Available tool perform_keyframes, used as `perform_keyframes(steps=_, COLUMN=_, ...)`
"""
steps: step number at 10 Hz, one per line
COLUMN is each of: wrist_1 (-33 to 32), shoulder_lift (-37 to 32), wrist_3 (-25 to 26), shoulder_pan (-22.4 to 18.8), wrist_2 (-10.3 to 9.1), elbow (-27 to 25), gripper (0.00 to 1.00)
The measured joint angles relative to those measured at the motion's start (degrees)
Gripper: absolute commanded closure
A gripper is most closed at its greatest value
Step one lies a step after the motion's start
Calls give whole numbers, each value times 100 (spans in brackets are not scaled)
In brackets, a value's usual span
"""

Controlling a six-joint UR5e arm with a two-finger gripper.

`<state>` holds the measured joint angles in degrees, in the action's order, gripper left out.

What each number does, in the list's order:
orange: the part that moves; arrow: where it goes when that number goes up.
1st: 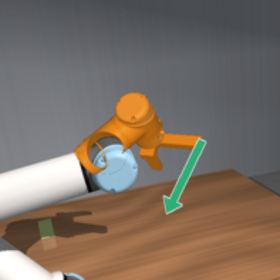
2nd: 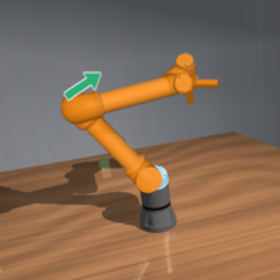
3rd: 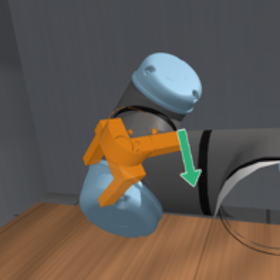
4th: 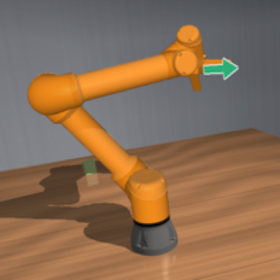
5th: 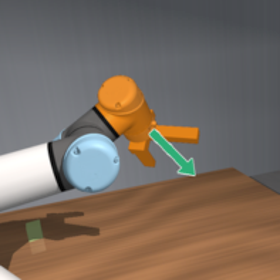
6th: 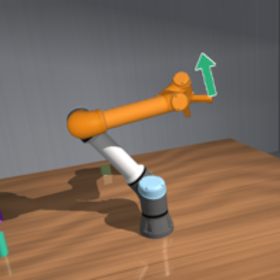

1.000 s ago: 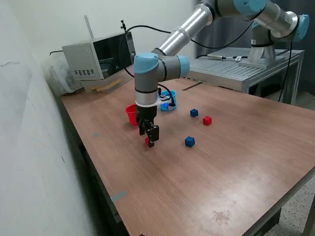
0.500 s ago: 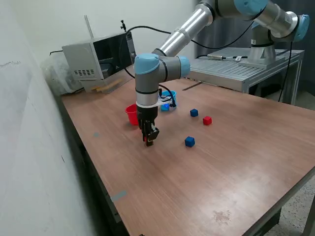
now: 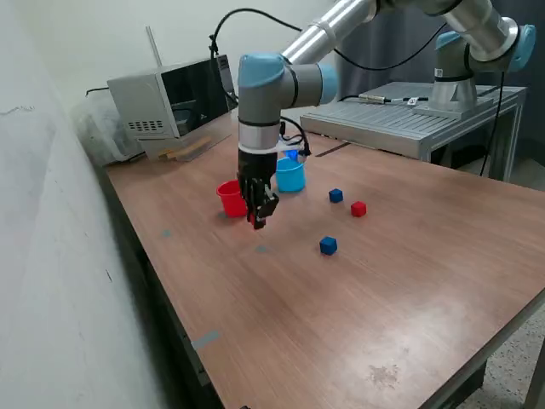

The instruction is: Place red objects in the red bin, and blue objects in the blue bin.

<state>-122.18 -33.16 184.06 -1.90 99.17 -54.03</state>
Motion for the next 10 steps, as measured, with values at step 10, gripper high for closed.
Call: perform_keyframes(steps=10, wrist_1=46, shoulder_lift=-985, wrist_3=-7, shoulder_pan=1355, wrist_2=268, elbow=-635, gripper=100)
